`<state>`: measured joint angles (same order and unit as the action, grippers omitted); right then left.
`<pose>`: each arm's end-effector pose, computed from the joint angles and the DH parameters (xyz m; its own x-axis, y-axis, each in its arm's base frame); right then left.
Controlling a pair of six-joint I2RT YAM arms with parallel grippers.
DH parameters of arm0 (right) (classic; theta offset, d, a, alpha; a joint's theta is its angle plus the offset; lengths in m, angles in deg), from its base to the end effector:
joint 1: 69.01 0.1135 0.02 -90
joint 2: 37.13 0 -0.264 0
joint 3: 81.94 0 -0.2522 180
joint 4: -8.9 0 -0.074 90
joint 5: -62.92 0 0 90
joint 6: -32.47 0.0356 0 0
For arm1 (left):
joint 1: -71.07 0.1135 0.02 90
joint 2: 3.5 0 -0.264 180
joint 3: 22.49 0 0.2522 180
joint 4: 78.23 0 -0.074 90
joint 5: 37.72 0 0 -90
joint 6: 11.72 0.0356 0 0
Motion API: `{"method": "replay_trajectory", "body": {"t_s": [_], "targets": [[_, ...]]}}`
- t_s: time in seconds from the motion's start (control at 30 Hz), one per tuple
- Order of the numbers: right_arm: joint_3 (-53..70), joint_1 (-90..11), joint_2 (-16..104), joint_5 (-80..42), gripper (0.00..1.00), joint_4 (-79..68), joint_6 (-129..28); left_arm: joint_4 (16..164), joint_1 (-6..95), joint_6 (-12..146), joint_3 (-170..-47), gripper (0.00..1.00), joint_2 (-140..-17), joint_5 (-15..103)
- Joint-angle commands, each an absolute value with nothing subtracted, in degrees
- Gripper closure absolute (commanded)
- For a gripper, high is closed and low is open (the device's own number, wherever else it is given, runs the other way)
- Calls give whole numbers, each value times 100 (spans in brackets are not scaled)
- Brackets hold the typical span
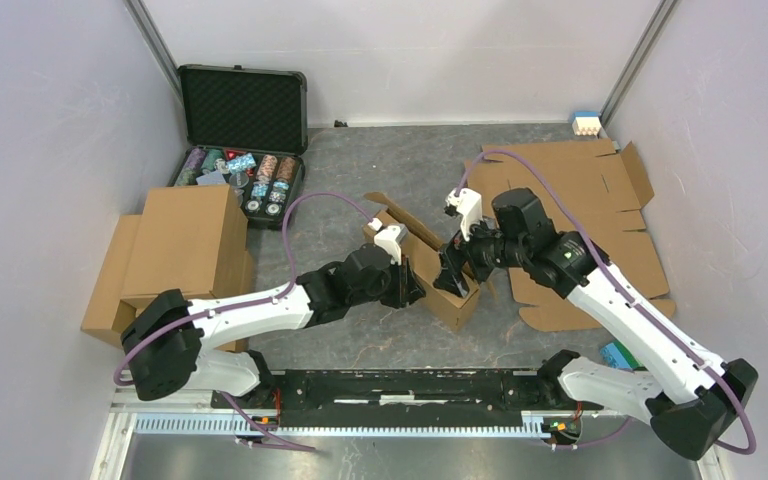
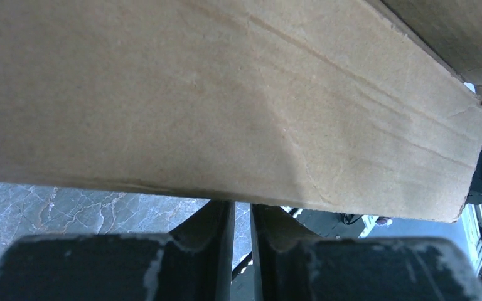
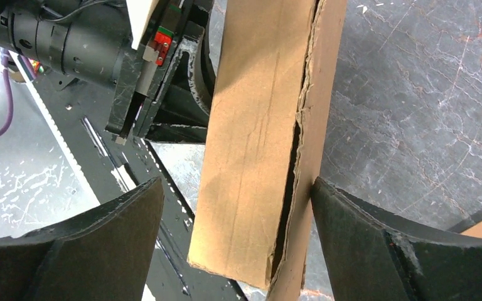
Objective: Fold the paper box
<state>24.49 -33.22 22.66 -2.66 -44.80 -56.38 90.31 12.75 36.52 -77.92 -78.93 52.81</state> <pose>0.1648 0.1369 0.3334 -0.5363 -0.3641 -0.7615 -0.7791 0.5606 0.2806 0.1495 -0.2416 0.2256 -0.7684 -0.0229 -0.6395 0.4491 0.6925 -0.5645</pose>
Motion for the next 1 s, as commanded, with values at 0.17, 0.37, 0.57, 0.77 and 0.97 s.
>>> {"method": "replay_trajectory", "body": {"t_s": [0.17, 0.37, 0.57, 0.77, 0.97], "targets": [[1790, -2304, 2715, -1759, 9, -5236, -5708, 9105, 1206, 3597, -8213, 79, -8007, 5482], [1733, -1885, 2987, -2287, 13, -5296, -5647, 9208, 1185, 3576, -8232, 79, -8080, 5519], [1598, -1872, 2863, -2597, 13, -5256, -5650, 9205, 1184, 3589, -8169, 79, -8025, 5555], [1188, -1882, 2737, -3366, 2, -5225, -5623, 9212, 1189, 3592, -8161, 79, -8036, 5510], [1025, -2160, 3067, -2840, 2, -5267, -5856, 9214, 1184, 3600, -8108, 79, -7993, 5528]]}}
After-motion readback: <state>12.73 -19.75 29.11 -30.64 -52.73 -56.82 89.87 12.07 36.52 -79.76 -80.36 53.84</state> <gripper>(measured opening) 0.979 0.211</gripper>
